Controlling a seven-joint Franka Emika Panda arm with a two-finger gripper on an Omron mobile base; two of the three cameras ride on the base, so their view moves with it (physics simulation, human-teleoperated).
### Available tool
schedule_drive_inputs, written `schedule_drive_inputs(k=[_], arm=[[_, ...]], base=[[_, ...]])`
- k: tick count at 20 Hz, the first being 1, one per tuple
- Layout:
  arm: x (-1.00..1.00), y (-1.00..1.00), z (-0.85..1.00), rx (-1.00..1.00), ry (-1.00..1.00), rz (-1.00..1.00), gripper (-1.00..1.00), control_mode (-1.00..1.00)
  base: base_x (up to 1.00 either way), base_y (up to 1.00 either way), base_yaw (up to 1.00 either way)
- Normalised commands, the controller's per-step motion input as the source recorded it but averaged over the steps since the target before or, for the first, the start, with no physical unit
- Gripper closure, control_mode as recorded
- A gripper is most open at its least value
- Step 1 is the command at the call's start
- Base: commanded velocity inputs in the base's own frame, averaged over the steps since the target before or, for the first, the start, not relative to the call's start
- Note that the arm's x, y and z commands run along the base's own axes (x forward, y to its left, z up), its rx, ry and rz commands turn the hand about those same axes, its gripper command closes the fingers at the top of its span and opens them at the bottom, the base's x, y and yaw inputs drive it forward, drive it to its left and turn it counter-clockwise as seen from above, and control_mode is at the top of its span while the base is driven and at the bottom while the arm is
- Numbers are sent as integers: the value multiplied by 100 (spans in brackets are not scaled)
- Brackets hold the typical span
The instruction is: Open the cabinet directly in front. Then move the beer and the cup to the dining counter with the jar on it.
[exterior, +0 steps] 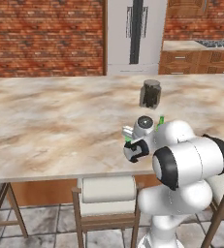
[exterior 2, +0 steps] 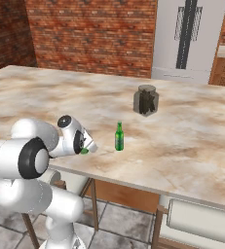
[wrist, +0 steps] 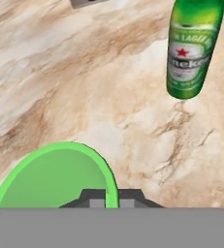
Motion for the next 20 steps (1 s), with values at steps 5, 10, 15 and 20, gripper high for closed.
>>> schedule_drive_inputs(k=[5, 10, 15, 20], arm=[[20, 0, -7, 0, 0, 0, 100, -100], [34, 0, -13, 0, 0, 0, 100, -100], [21, 0, -27, 0, 0, 0, 100, -100], [0, 0, -7, 0, 0, 0, -100, -100]], base=[[0, 0, 0], [0, 0, 0], [0, 0, 0], [0, 0, 0]])
